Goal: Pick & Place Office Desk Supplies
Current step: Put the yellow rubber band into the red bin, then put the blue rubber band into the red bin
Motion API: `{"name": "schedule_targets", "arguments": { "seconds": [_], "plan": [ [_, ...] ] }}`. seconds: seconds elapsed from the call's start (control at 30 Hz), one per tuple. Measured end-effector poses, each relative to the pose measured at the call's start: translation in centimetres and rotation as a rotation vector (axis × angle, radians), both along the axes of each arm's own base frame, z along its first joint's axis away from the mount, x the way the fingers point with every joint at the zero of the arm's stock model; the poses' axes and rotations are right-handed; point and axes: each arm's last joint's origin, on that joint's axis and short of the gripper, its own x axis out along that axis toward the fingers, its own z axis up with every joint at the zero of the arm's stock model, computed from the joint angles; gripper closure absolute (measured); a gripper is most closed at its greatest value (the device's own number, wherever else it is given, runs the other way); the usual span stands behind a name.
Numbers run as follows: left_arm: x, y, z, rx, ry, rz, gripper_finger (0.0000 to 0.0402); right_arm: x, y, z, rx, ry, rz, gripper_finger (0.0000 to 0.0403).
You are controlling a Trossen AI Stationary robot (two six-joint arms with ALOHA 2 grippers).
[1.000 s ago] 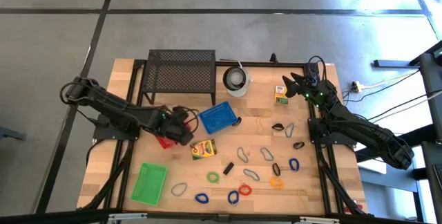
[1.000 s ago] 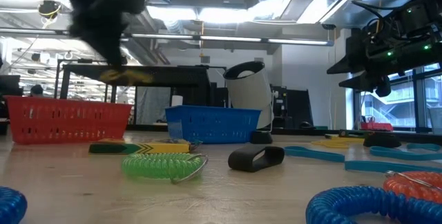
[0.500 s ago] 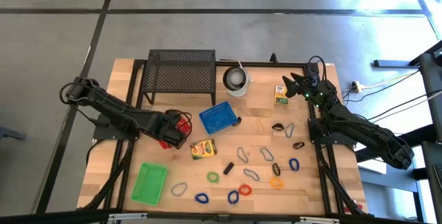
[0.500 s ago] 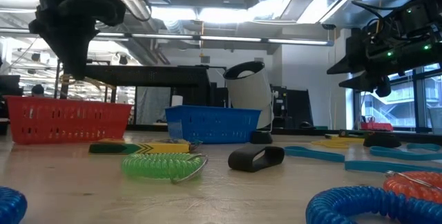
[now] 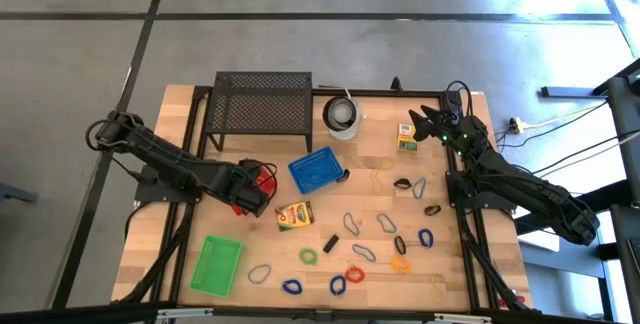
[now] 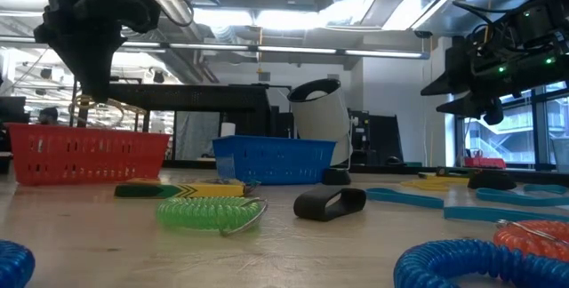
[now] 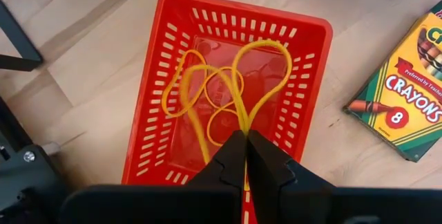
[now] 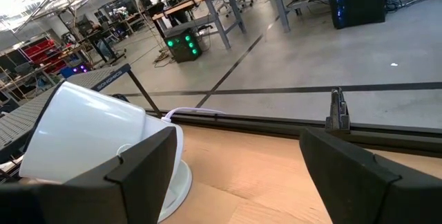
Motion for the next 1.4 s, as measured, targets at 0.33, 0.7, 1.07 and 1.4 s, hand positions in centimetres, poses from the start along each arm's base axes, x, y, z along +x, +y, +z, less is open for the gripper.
{"name": "schedule_targets", "arguments": {
  "seconds": [0.33,0.7,1.07,1.4],
  "plan": [
    [0.5,-0.5,-1.2,-0.009,0.049,0.032,0.0397,0.0,0.0,0.0,0.000,0.000,0.000,0.0092],
    [1.2,0.0,-2.3,-0.024,0.094,0.110,0.0376,0.0,0.0,0.0,0.000,0.001,0.000,0.0092],
    [1.3,0.2,-2.3,-0.065,0.113,0.116,0.0250,0.0,0.0,0.0,0.000,0.001,0.000,0.0092],
    [2.4,1.3,-1.1,-0.024,0.076,0.037,0.0252,0.0,0.0,0.0,0.000,0.001,0.000,0.0092]
  ]
}}
